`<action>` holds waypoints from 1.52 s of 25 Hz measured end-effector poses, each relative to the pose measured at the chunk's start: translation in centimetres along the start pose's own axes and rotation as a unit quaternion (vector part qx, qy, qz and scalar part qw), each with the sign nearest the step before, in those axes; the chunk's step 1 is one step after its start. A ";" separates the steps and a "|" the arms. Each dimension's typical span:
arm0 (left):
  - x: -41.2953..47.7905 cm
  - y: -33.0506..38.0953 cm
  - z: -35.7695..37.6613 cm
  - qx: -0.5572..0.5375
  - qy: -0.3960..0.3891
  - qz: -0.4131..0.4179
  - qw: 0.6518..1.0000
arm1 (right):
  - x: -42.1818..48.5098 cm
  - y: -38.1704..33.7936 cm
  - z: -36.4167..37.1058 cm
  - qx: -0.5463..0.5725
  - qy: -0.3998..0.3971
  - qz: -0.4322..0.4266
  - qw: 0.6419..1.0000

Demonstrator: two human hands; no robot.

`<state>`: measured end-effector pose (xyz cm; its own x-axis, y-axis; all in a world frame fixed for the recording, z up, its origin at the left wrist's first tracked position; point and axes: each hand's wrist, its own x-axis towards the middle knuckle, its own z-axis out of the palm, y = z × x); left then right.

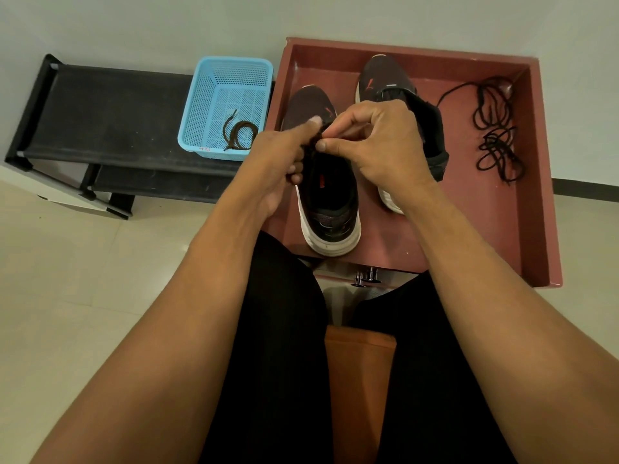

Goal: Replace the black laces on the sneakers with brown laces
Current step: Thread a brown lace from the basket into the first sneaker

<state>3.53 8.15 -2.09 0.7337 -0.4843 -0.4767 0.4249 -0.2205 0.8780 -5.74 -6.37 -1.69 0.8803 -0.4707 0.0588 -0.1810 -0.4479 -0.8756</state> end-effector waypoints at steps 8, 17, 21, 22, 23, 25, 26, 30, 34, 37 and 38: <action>0.2 0.2 0.8 0.021 0.065 0.018 0.998 | -0.2 -0.3 -0.2 -0.014 0.013 0.011 1.000; 1.0 -0.8 0.1 0.167 0.128 0.075 0.975 | -0.9 0.3 -2.0 -0.036 -0.006 0.057 0.998; 1.3 -1.1 -0.1 0.204 0.141 0.099 0.964 | -1.1 0.1 -2.1 -0.044 -0.021 0.089 0.995; 1.4 -1.1 -0.2 0.205 0.138 0.100 0.964 | -1.1 0.0 -2.1 -0.046 -0.020 0.090 0.995; 1.3 -1.2 -0.2 0.206 0.133 0.103 0.964 | -1.1 -0.1 -2.1 -0.046 -0.018 0.090 0.995; 1.0 -1.1 -0.3 0.198 0.120 0.118 0.966 | -1.2 -0.3 -2.3 -0.048 -0.017 0.087 0.995; 0.8 -1.0 -0.2 0.187 0.113 0.127 0.968 | -1.3 -0.3 -2.4 -0.051 -0.018 0.087 0.995; -0.5 -1.4 -0.9 0.207 0.110 0.124 0.964 | -1.7 -0.3 -2.9 -0.103 -0.049 0.095 0.989; -2.1 -2.0 -1.1 0.329 0.074 0.076 0.938 | -2.0 -0.4 -2.4 -0.135 -0.111 0.143 0.974; -2.1 -1.8 -1.0 0.355 0.081 0.079 0.928 | -1.9 -0.1 -1.9 -0.105 -0.107 0.171 0.974; -2.1 -1.6 -1.0 0.365 0.090 0.085 0.923 | -1.8 -0.1 -1.8 -0.097 -0.103 0.176 0.974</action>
<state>1.81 10.37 -2.49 0.8608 -0.4311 -0.2705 -0.1277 -0.6975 0.7051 -8.11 -6.87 -0.86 0.8147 -0.4680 -0.3424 -0.5488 -0.4314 -0.7160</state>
